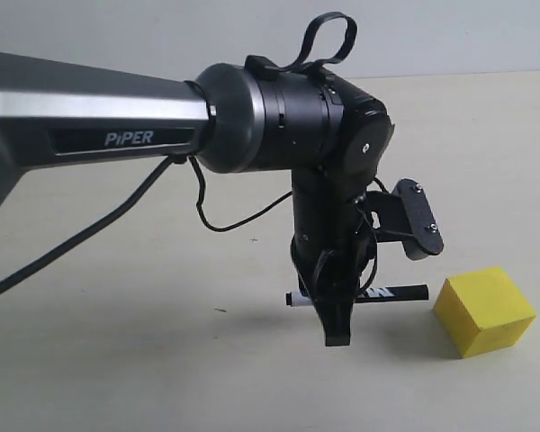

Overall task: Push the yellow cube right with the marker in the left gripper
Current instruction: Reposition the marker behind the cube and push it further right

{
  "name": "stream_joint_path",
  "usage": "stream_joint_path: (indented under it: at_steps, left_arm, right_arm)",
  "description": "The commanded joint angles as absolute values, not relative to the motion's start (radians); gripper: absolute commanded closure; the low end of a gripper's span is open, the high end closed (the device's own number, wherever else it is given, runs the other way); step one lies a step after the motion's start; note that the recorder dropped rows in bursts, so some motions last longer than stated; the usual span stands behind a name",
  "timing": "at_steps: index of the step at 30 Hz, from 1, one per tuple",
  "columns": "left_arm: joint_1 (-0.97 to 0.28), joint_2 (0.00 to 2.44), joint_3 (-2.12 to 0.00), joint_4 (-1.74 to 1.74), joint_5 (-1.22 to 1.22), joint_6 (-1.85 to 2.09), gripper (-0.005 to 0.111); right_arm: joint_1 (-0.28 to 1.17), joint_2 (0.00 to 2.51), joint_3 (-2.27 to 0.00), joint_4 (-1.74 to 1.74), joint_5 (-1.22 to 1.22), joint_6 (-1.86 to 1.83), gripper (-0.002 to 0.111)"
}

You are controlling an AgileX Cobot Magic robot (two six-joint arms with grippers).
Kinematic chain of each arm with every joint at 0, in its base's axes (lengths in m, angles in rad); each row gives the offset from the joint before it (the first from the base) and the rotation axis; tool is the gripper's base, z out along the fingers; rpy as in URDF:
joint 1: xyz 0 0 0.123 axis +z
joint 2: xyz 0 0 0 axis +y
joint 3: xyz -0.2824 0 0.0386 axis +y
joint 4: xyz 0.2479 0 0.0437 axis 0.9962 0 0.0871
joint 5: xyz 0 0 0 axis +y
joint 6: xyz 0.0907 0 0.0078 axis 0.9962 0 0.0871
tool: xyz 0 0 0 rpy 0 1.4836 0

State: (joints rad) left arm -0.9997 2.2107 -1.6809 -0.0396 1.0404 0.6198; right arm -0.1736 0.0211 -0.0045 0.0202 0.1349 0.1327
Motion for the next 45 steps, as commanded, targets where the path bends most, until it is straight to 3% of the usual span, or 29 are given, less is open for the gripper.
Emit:
stream_joint_path:
  at_steps: [1,7,18,34,45]
  left_arm:
    - [-1.018,2.239,-1.686,-0.030,0.987,0.576,0.107]
    - [-1.037,2.250,-1.689,-0.030,0.877,0.575,0.107]
    - [-1.008,2.246,-1.713,0.035,1.075,0.536,0.107]
    - [-1.006,2.087,-1.711,0.203,1.133,0.264,0.107]
    - [-1.068,2.102,-1.604,0.186,1.066,0.383,0.107]
  right_arm:
    - [-0.180,0.015,0.000,0.020,0.130,0.128,0.108]
    - [-0.180,0.015,0.000,0.020,0.130,0.128,0.108]
    - [-0.180,0.015,0.000,0.020,0.130,0.128,0.108]
    - [-0.180,0.015,0.000,0.020,0.130,0.128,0.108]
    - [-0.180,0.015,0.000,0.020,0.130,0.128,0.108]
